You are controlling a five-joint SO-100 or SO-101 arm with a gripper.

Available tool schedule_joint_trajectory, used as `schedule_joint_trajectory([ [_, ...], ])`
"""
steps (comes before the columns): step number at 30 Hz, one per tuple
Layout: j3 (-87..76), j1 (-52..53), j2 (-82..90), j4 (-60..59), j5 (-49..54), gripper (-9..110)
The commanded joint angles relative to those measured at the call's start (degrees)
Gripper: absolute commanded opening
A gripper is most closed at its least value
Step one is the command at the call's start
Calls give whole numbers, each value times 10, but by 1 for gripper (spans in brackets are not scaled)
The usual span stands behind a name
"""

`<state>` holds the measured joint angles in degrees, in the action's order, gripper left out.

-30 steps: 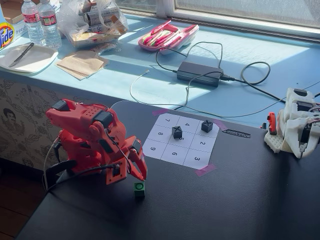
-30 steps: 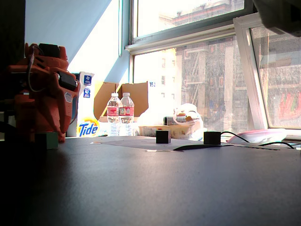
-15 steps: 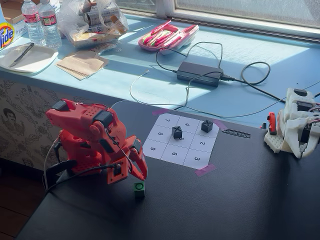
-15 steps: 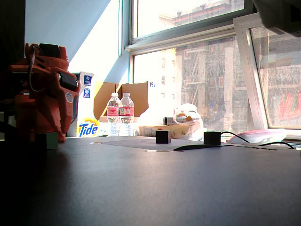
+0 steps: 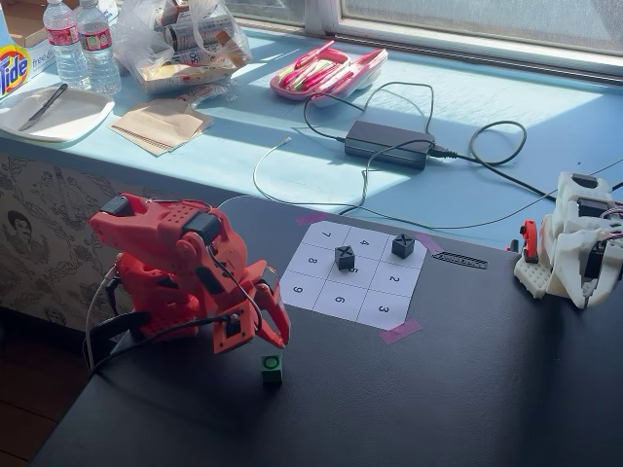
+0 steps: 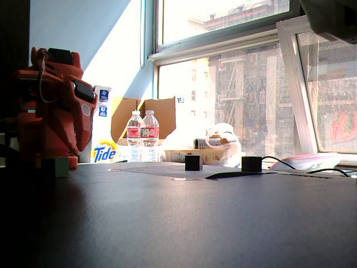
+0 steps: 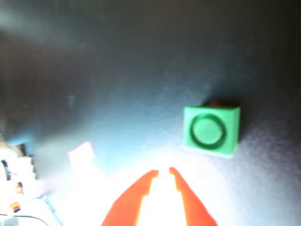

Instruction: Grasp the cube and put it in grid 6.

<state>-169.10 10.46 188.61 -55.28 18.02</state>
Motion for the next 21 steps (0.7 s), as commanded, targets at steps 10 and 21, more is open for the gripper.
schedule_joint_trajectory([
  [10, 335, 72, -319, -113, 10, 4],
  [21, 434, 195, -572, -196, 212, 32],
])
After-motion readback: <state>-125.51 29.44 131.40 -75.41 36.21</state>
